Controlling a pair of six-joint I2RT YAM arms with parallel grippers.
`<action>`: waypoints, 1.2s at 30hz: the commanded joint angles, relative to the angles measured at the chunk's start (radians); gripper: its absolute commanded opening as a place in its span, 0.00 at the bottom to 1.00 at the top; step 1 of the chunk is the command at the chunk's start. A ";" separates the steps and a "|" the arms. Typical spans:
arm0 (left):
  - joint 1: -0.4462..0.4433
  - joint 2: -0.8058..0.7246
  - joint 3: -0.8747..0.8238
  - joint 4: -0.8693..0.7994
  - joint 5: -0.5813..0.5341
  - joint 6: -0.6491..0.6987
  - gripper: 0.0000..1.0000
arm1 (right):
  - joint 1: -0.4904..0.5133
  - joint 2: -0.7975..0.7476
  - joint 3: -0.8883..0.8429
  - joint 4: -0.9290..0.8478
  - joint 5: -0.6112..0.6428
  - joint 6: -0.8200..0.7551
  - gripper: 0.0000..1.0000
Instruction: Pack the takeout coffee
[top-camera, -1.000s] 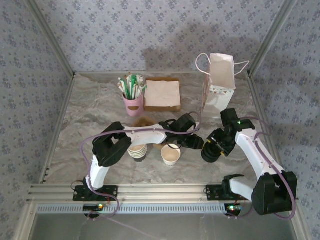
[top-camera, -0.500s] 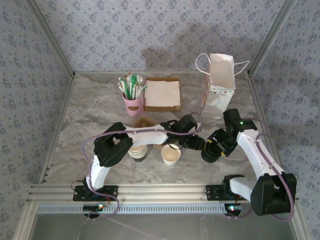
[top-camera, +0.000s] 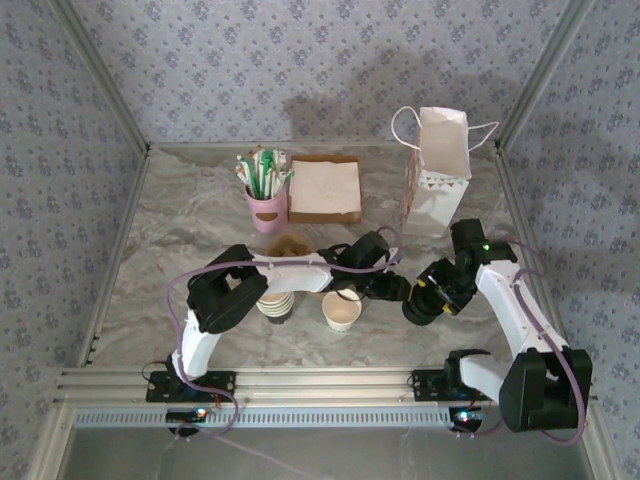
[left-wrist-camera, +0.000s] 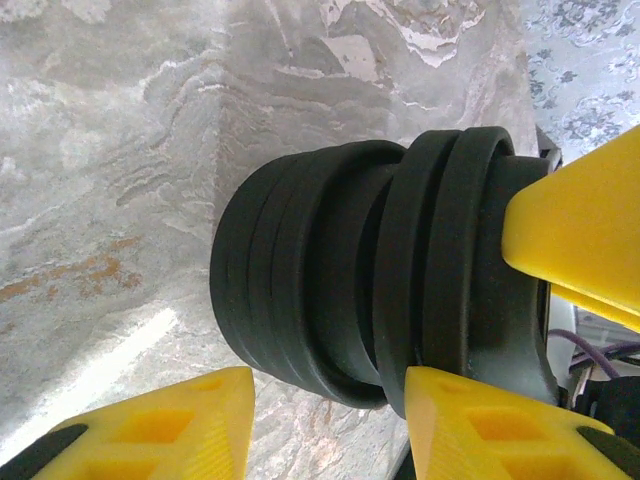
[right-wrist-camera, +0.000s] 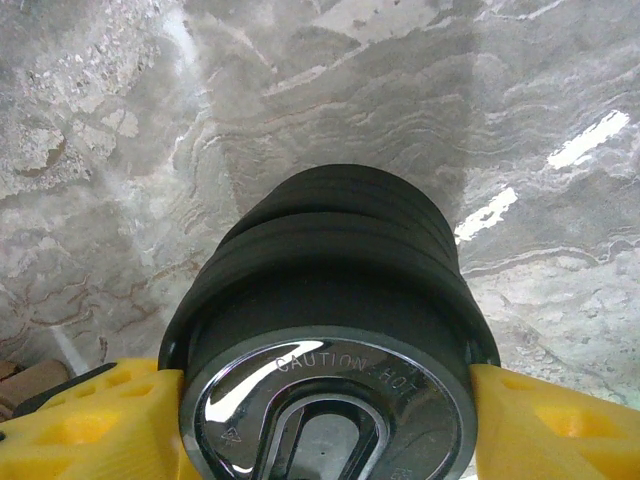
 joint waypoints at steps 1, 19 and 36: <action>0.001 -0.022 -0.025 0.087 0.064 -0.031 0.44 | -0.006 -0.017 -0.006 0.003 -0.056 -0.011 0.69; 0.016 -0.083 -0.023 0.051 0.061 -0.007 0.47 | -0.009 -0.082 0.081 -0.100 0.075 -0.027 0.69; 0.086 -0.369 0.034 -0.260 -0.085 0.166 0.80 | 0.130 -0.119 0.237 -0.192 0.161 -0.060 0.69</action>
